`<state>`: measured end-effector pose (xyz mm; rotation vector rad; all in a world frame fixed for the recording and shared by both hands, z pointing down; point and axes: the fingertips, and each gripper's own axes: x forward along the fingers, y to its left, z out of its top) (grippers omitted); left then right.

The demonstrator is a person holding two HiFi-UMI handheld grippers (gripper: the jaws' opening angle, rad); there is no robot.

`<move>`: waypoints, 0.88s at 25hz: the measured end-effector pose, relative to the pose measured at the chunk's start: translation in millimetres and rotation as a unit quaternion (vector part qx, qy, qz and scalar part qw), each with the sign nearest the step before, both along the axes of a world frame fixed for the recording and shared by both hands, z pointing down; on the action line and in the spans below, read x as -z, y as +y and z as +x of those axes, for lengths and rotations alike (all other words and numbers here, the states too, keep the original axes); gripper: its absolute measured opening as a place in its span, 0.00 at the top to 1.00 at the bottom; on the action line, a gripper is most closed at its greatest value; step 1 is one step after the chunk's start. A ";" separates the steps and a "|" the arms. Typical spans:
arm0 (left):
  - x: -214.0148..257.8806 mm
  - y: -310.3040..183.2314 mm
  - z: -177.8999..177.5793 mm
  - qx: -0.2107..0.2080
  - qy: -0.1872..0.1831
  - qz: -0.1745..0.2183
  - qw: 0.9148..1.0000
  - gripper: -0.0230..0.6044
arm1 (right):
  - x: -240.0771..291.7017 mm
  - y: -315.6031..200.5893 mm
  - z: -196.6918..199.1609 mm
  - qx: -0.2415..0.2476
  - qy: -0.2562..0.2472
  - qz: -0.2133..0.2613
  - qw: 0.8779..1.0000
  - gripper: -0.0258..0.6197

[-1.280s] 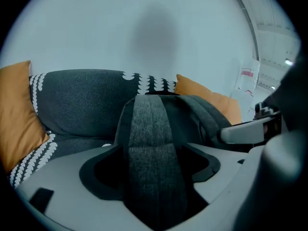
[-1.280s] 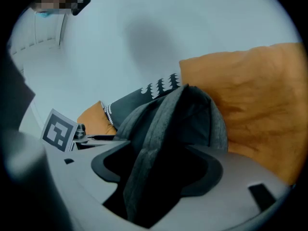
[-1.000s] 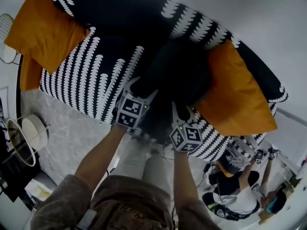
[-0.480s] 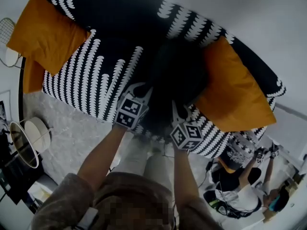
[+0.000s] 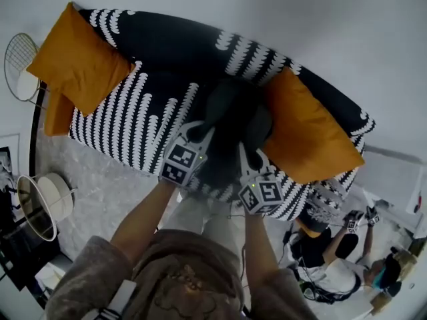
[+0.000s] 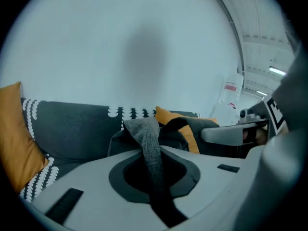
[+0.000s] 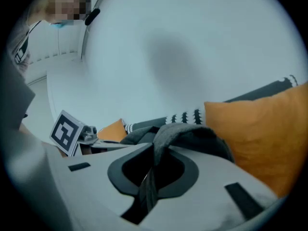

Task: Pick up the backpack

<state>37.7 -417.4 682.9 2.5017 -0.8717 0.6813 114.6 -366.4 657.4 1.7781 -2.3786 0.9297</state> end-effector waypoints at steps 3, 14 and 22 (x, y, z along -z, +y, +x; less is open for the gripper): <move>43.4 3.1 1.7 0.006 0.013 0.022 1.000 0.92 | 51.1 -2.3 3.2 -0.001 0.010 0.037 0.999 0.92; 208.9 23.6 -11.4 0.034 0.091 0.112 0.989 0.92 | 199.1 28.6 -0.2 0.005 -0.019 0.128 0.992 0.92; 310.9 81.3 -48.6 0.039 0.124 0.181 0.975 0.92 | 296.6 89.2 -32.0 0.047 -0.010 0.200 0.979 0.92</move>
